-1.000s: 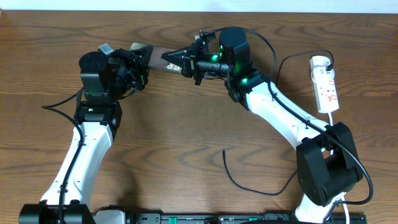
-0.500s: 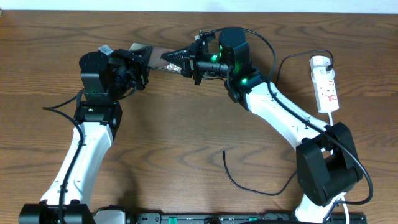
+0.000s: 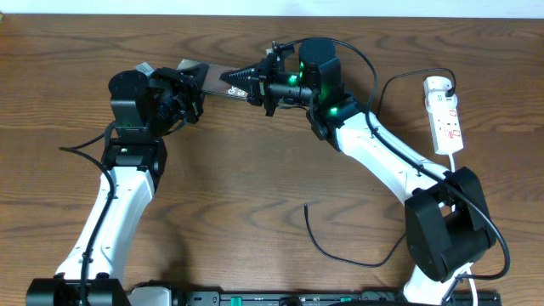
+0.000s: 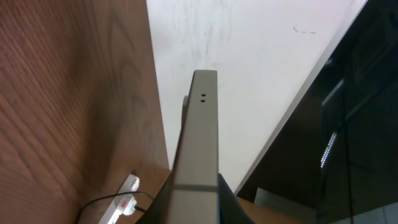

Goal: Plug charger to phone and switch on socket

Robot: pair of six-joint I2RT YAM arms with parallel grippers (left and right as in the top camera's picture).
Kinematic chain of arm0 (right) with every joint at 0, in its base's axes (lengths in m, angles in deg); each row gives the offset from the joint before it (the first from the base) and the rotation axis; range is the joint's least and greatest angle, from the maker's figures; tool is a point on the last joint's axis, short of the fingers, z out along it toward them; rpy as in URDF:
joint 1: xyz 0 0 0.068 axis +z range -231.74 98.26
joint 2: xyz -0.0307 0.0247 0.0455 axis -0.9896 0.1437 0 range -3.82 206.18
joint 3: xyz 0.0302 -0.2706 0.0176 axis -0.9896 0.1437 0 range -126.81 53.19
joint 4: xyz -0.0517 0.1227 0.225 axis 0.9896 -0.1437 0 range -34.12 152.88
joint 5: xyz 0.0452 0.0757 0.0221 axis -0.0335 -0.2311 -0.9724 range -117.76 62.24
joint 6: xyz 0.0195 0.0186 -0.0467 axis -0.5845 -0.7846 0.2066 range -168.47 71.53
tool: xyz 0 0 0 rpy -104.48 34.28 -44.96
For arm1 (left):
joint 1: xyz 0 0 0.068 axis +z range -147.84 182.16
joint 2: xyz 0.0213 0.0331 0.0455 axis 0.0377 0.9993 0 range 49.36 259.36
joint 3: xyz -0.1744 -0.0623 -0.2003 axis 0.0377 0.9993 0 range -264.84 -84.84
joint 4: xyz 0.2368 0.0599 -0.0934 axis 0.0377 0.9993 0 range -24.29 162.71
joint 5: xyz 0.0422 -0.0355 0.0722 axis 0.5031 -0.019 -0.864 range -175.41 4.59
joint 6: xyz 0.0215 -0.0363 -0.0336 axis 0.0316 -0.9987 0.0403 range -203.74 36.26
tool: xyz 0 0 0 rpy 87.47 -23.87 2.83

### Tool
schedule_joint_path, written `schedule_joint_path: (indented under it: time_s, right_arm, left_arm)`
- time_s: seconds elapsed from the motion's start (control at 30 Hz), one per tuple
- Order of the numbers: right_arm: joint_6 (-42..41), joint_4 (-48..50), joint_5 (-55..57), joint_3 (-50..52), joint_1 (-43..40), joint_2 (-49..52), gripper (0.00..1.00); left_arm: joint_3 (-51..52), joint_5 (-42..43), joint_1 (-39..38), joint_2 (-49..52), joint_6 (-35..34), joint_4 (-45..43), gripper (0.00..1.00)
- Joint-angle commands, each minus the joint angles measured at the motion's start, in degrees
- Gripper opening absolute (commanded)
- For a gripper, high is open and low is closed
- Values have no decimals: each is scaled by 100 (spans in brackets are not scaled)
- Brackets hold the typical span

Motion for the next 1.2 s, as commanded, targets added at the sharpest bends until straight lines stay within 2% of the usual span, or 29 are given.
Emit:
schedule_joint_path:
  time_s: [0.0,0.1,0.2,0.33,0.43,0.47,0.6,0.67,0.93,1.17]
  right_arm:
    - [387,-79,-219,-15,210,-39,1]
    - [387,-79,-216,-15,210,-39,2]
    - [389,-79,-216,-15,210,-39,14]
    - [389,-79,-219,-15,210,-39,27]
    - [389,-79,-216,-15,210,-39,28]
    - [389,-79,-216,-15,210,-39,31]
    - [389,-79,-216,-15,208,-39,50]
    - [389,-76,-216,-15,201,-39,66]
    - [389,-59,-219,-15,164,-39,99]
    - [389,-15,-256,-15,79,-39,99]
  left_arm:
    - [-201,-87,-28,-44,-315,-125,7]
    - [-201,-87,-28,-44,-313,-125,8]
    - [-201,-87,-28,-44,-313,-125,7]
    - [-201,-87,-28,-44,-313,-125,8]
    - [-201,-87,-28,-44,-310,-122,7]
    - [-201,-87,-28,-44,-310,-122,8]
    - [-201,-87,-28,-44,-310,-125,8]
    - [-201,-87,-28,-44,-295,-122,7]
    - [-201,-90,-24,-44,-236,-120,7]
    - [-201,-83,136,-44,164,-96,8]
